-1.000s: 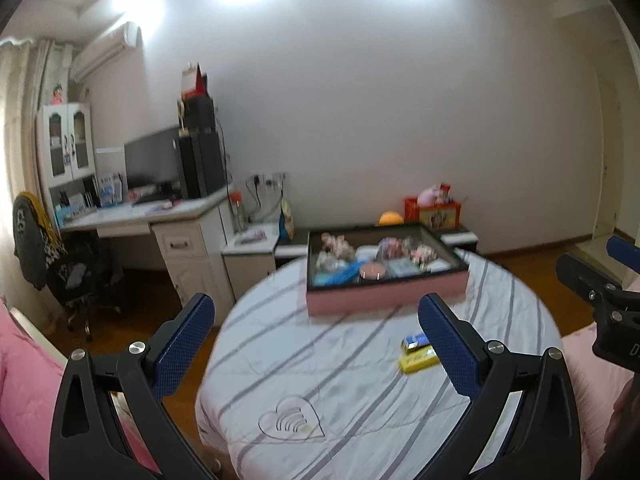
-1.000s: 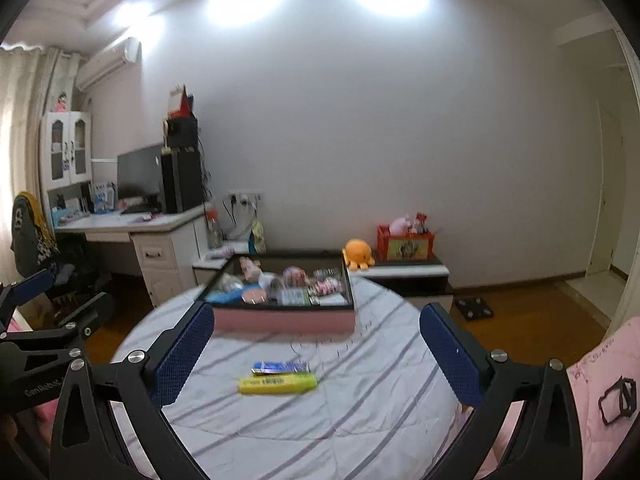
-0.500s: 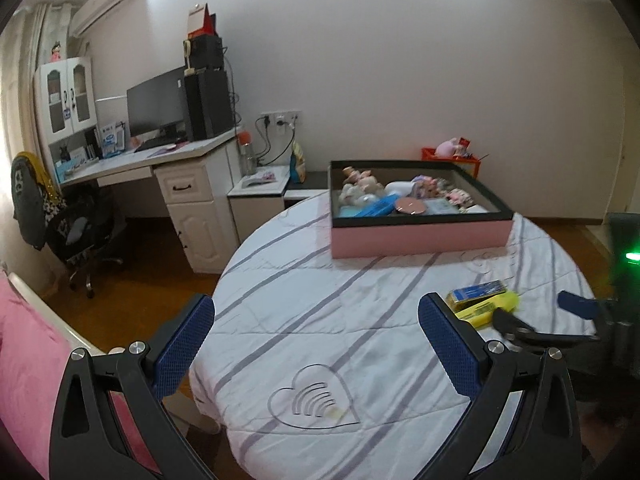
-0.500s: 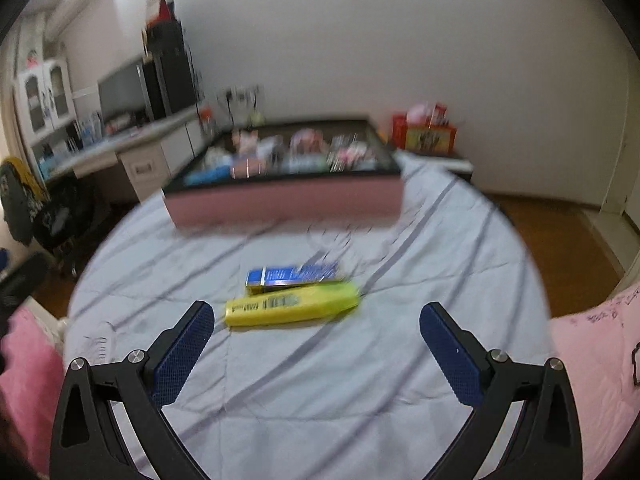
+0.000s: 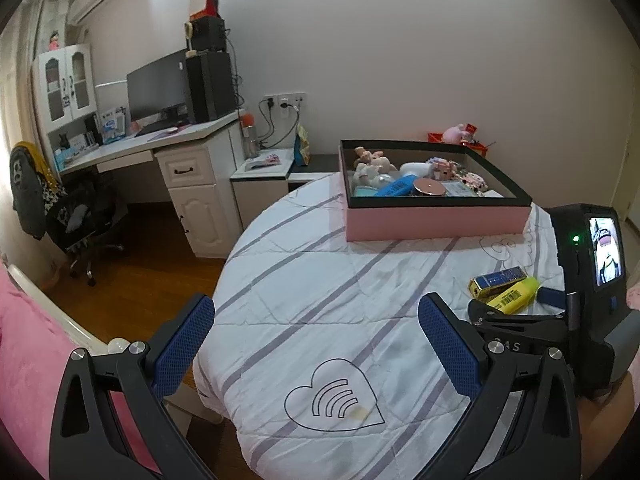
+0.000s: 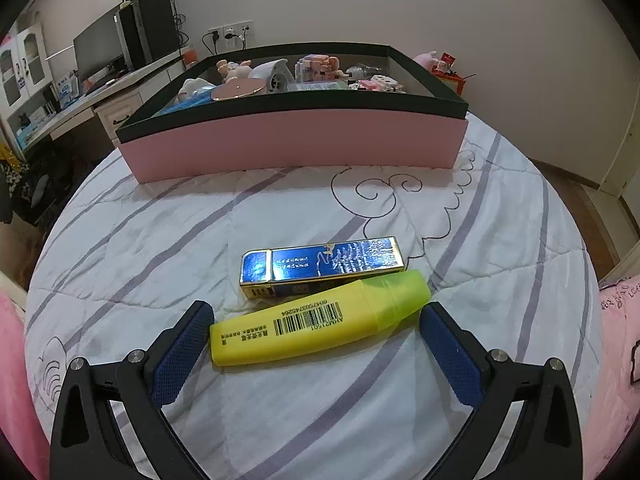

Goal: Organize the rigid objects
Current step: 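Withdraw both tools from the pink box back over the bed, then grasp the blue-gold box with the left tool while the right tool grasps the yellow highlighter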

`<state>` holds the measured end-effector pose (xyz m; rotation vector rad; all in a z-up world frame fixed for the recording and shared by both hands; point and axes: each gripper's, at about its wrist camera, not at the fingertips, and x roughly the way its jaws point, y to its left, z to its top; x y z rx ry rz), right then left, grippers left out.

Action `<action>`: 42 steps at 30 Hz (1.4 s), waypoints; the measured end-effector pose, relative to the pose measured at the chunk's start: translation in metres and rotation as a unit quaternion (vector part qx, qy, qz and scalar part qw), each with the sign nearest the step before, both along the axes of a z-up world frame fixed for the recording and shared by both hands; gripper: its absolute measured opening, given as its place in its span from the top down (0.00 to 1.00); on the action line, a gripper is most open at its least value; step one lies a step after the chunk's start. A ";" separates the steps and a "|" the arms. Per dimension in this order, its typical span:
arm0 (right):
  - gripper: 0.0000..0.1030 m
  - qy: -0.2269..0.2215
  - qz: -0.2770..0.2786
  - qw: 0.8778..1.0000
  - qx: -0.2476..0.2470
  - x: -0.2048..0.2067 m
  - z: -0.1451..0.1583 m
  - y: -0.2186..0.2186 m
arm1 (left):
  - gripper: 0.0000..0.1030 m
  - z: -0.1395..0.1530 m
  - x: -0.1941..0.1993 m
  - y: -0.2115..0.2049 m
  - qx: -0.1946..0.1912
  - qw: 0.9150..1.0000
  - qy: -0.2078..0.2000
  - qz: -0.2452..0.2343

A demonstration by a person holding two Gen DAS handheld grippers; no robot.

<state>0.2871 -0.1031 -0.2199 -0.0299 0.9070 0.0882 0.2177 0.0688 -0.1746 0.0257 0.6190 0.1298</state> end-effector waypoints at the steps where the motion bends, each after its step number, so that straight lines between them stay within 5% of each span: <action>1: 0.00 -0.003 0.000 1.000 -0.008 -0.002 0.001 -0.003 | 0.00 -0.001 0.001 -0.001 0.002 1.000 0.003 -0.003; 14: 0.00 -0.014 -0.078 0.995 -0.058 -0.004 0.003 -0.087 | 0.00 -0.009 0.015 -0.013 -0.006 0.999 0.023 -0.021; 24: 0.00 -0.007 -0.053 0.998 0.018 0.008 0.004 -0.098 | 0.00 -0.013 0.032 -0.019 0.004 0.999 0.036 -0.025; 32: 0.28 0.003 -0.023 1.000 0.002 0.011 0.002 -0.115 | 0.00 -0.018 0.045 -0.024 -0.009 0.998 0.050 -0.040; 42: 0.29 -0.013 -0.022 1.000 0.009 0.010 0.008 -0.131 | 0.00 -0.033 0.066 -0.080 -0.040 0.987 0.077 -0.133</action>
